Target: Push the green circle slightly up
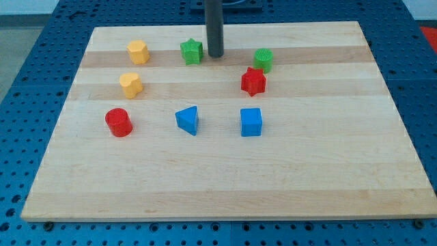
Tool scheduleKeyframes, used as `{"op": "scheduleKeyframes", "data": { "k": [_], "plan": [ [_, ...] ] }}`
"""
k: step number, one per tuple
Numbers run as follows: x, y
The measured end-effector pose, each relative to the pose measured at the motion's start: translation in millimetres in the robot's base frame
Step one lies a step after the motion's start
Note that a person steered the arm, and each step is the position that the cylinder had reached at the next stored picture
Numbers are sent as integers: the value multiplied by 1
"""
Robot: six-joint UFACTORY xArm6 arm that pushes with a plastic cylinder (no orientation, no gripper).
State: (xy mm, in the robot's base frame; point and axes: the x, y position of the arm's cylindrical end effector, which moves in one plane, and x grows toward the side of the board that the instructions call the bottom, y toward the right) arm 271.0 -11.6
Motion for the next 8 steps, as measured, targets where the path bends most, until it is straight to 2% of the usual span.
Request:
{"op": "scheduleKeyframes", "data": {
  "k": [1,2,3,4,8],
  "plan": [
    [-26,53],
    [-18,126],
    [41,153],
    [74,146],
    [64,128]
  ]
}}
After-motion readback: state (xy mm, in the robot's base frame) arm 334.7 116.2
